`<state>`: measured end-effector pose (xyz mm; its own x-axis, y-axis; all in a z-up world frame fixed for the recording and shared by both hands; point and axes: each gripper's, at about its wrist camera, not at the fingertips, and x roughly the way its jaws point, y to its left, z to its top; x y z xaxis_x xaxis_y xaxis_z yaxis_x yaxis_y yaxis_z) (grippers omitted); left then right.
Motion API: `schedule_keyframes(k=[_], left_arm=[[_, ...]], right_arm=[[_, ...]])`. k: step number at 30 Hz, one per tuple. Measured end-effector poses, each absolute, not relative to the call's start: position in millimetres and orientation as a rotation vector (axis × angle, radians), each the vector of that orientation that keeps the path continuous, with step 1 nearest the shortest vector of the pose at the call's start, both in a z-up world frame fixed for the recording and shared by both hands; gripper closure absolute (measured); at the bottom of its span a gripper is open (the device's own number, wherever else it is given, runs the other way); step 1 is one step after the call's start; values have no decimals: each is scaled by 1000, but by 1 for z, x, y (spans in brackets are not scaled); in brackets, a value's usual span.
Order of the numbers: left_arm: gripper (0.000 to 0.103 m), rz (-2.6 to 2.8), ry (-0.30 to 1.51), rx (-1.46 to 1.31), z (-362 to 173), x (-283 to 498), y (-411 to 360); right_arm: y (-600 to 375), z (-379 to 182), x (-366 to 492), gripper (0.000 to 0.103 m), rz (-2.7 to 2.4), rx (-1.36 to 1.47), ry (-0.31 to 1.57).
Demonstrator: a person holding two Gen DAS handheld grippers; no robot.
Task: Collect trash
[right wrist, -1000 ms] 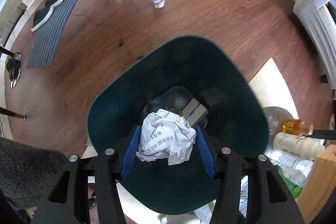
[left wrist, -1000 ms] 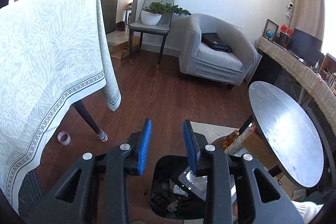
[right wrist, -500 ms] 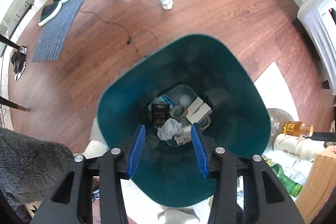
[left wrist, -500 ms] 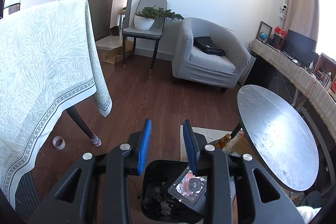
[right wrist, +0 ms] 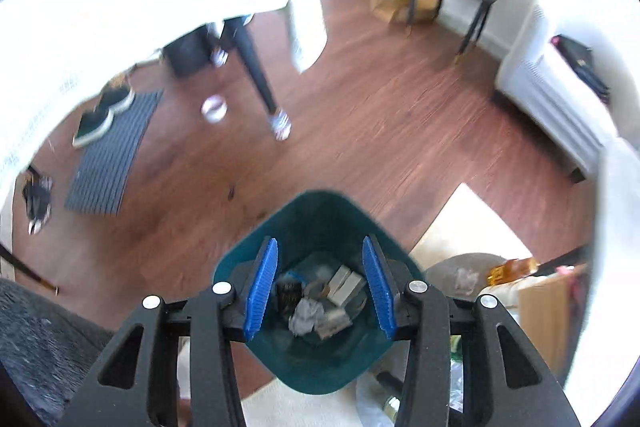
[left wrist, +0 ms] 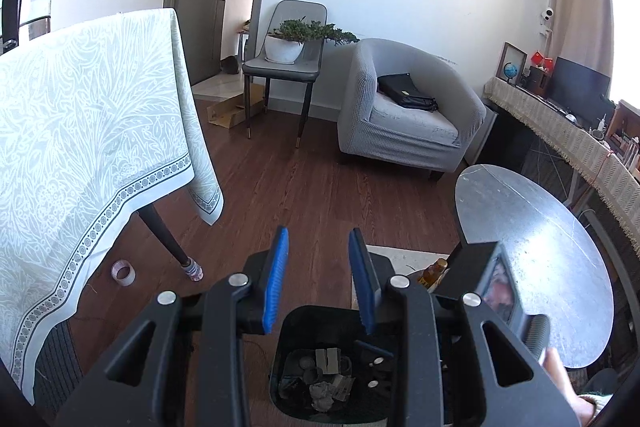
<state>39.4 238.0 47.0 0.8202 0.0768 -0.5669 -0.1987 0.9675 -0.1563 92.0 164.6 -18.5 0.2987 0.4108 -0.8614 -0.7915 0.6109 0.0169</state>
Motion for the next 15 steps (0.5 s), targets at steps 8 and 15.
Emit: schedule_keyframes(k=[8,15], left_arm=[[66,166,611,-200,40,18,227],[47,164,589,-134,45,-7,201]], right_arm=[[80,51,81,58,703,-269,751],[-9,74,68,48,528,-166,679]])
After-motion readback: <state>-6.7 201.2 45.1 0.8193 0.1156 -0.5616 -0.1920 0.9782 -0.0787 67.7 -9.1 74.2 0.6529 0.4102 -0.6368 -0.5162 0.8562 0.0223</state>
